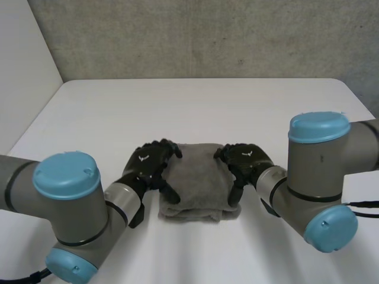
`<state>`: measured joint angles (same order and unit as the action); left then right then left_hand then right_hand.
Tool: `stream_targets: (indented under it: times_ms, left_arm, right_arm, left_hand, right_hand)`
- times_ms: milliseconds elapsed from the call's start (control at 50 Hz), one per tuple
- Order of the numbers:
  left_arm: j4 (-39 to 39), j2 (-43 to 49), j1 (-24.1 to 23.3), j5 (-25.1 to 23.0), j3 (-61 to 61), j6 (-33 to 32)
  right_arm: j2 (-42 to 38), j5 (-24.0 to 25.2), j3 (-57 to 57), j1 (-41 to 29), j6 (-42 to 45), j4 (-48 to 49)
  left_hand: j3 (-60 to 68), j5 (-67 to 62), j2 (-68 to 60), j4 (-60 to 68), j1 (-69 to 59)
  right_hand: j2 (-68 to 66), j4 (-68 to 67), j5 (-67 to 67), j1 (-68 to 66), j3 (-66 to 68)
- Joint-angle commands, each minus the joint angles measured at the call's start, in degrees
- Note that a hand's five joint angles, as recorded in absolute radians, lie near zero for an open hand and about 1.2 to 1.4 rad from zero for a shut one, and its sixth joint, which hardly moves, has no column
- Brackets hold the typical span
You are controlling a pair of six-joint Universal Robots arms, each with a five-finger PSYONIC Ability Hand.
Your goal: Fold the towel.
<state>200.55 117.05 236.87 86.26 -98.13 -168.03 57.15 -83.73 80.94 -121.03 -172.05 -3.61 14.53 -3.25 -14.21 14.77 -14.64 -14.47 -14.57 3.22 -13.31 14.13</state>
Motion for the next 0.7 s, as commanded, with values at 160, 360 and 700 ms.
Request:
stream_targets:
  times_ms: [160,360,700]
  left_arm:
    - [-1.3,2.4,0.17,2.76,2.15,-5.99]
    - [-6.22,-4.73,0.61,3.21,8.57,-5.81]
    - [-35.75,-15.8,3.86,11.28,26.42,-3.97]
  right_arm:
    - [-3.89,-0.39,-1.84,0.36,-0.65,-0.52]
    - [7.72,-0.91,-1.57,0.36,-2.67,-0.35]
    - [23.45,-14.97,-6.67,3.87,-2.68,-6.15]
  left_hand:
    - [-2.8,1.52,2.48,-3.04,2.91]
    - [-3.81,2.53,3.49,-4.05,3.92]
    - [-3.81,2.53,3.49,-4.05,3.92]
  right_hand:
    - [4.47,4.57,-3.22,3.31,-4.13]
    - [4.47,4.57,-3.22,3.31,-4.13]
    - [4.47,4.57,-3.22,3.31,-4.13]
